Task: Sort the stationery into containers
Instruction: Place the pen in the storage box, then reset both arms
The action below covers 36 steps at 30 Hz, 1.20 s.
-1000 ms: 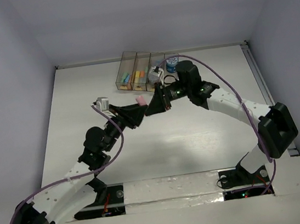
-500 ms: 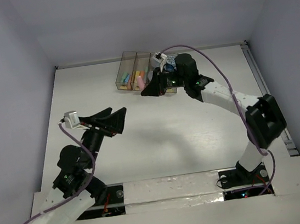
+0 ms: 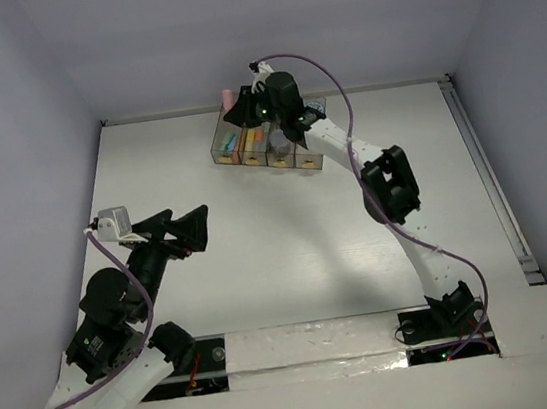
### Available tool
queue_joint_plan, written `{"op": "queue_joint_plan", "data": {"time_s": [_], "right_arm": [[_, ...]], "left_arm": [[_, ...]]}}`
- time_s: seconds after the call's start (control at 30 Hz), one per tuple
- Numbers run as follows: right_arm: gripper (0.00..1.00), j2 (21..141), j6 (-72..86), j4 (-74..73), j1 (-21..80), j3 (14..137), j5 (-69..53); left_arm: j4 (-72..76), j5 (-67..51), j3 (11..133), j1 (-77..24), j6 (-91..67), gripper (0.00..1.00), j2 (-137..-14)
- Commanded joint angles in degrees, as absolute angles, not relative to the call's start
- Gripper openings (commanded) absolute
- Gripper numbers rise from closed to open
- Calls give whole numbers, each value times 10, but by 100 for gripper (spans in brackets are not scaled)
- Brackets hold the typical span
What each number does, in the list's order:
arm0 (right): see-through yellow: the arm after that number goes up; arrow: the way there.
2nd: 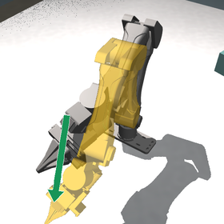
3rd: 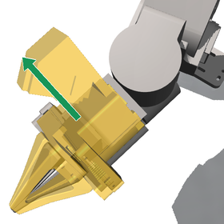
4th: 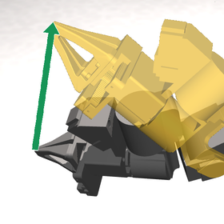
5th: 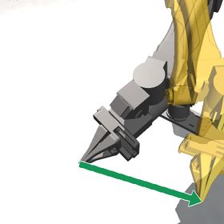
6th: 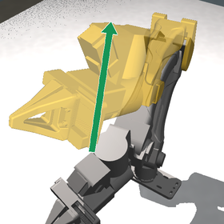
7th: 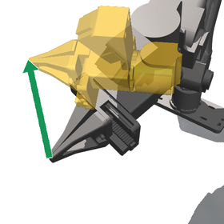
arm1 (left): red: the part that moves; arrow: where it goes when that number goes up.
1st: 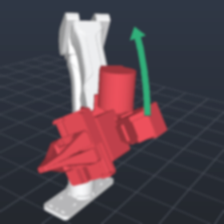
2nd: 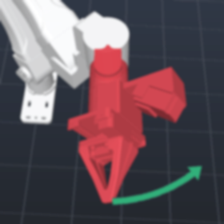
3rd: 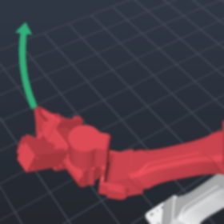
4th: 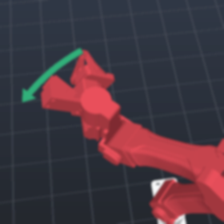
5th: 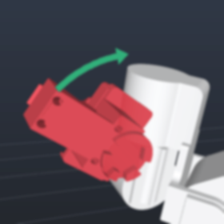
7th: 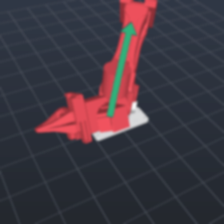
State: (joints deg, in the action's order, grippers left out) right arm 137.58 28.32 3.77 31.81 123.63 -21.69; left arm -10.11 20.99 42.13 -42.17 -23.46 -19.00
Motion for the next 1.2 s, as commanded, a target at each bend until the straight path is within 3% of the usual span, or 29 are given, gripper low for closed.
{"op": "queue_joint_plan", "data": {"time_s": [0.0,0.3,0.37,0.4,0.5,0.63,0.77,0.9,1.0,1.03,1.07,1.1,1.13,1.17], "right_arm": [[0,1453,300,-18,316,1374,-158],[22,1518,337,29,310,1412,-155],[33,1525,337,25,310,1419,-161],[44,1524,337,23,310,1415,-159],[65,1509,335,32,310,1390,-158],[78,1494,330,30,310,1379,-159],[81,1463,331,43,310,1340,-177],[81,1338,323,144,310,1182,-208],[75,1180,302,203,310,1008,-207],[62,1092,294,232,310,919,-200],[33,1045,280,256,310,872,-183],[33,999,273,257,310,828,-183],[4,952,266,271,310,784,-161],[0,858,253,272,310,706,-145]], "left_arm": [[-106,229,415,-421,-201,99,-173],[-98,207,416,-400,-186,99,-190],[-97,192,415,-389,-185,99,-195],[-94,186,415,-378,-185,99,-199],[-88,165,412,-361,-184,99,-207],[-81,145,411,-345,-184,99,-217],[-79,132,411,-332,-184,99,-226],[-69,114,410,-321,-190,99,-235],[-53,91,411,-315,-192,99,-246],[-49,87,412,-315,-193,99,-250],[-45,84,417,-309,-197,99,-257],[-43,84,420,-309,-199,99,-260],[-42,84,424,-309,-201,99,-262],[-40,82,433,-309,-202,99,-265]]}}
